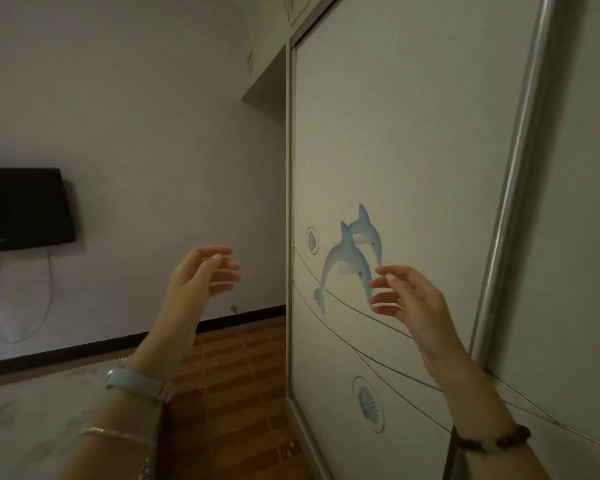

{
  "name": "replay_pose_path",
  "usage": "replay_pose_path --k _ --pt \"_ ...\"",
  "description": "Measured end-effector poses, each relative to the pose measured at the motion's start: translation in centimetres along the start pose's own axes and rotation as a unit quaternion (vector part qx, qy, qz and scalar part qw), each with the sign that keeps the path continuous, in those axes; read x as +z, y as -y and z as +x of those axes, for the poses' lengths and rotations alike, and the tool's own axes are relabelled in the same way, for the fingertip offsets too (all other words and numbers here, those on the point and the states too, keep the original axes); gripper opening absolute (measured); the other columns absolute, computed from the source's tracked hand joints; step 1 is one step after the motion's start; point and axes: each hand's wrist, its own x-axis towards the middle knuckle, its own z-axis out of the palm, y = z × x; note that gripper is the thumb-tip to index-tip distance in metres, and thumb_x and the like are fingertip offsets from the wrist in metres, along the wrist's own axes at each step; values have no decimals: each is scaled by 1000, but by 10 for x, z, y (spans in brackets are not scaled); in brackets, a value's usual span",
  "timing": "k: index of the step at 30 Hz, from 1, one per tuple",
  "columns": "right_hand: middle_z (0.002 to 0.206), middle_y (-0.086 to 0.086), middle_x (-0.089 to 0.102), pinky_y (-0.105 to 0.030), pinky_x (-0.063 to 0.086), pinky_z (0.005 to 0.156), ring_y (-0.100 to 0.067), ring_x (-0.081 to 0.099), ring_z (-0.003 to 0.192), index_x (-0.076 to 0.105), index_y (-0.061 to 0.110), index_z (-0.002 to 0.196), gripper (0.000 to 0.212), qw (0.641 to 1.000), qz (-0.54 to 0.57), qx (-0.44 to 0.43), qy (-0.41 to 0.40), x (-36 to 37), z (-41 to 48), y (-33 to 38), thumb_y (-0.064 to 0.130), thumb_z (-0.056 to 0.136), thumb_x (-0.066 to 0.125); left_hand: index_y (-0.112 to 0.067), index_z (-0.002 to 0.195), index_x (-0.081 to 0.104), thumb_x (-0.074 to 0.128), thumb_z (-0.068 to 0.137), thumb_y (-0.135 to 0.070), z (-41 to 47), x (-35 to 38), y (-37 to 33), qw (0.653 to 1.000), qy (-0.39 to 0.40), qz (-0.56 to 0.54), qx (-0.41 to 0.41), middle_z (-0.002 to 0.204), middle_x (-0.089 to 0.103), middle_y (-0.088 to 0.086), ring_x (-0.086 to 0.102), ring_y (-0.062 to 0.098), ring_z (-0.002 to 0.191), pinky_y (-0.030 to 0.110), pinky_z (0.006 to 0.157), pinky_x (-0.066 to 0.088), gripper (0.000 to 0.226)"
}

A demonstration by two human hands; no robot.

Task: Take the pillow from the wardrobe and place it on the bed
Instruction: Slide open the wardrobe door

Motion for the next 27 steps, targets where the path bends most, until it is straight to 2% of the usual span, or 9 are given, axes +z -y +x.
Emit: replay_pose_path --k 4,11,17,27 --pt "89 0 74 -31 58 72 -18 70 78 68 24 96 22 1000 -4 -1 -2 16 24 -17 19 96 46 -18 100 65 41 103 -13 26 -9 21 1000 -2 -19 -2 79 74 -6 72 13 76 23 68 57 25" --pt "87 -1 74 -29 56 69 -19 69 79 71 29 89 26 999 7 -18 -31 64 81 -54 18 96 48 -16 100 66 42 102 -11 96 -32 67 999 12 -32 -13 77 74 -5 71 14 73 24 68 57 24" --pt "90 0 74 -29 56 69 -18 70 78 70 29 93 23 998 -2 -26 -63 97 128 -77 21 95 49 -17 100 66 42 102 -12 164 -46 103 998 49 -41 -14 78 75 -4 71 14 73 24 68 58 25" --pt "87 3 74 -25 57 67 -12 69 73 67 17 101 19 996 -13 -22 -85 139 227 -150 18 96 49 -23 95 71 46 101 -14 268 -43 211 994 81 -64 -34 82 75 0 72 16 75 23 67 57 27"
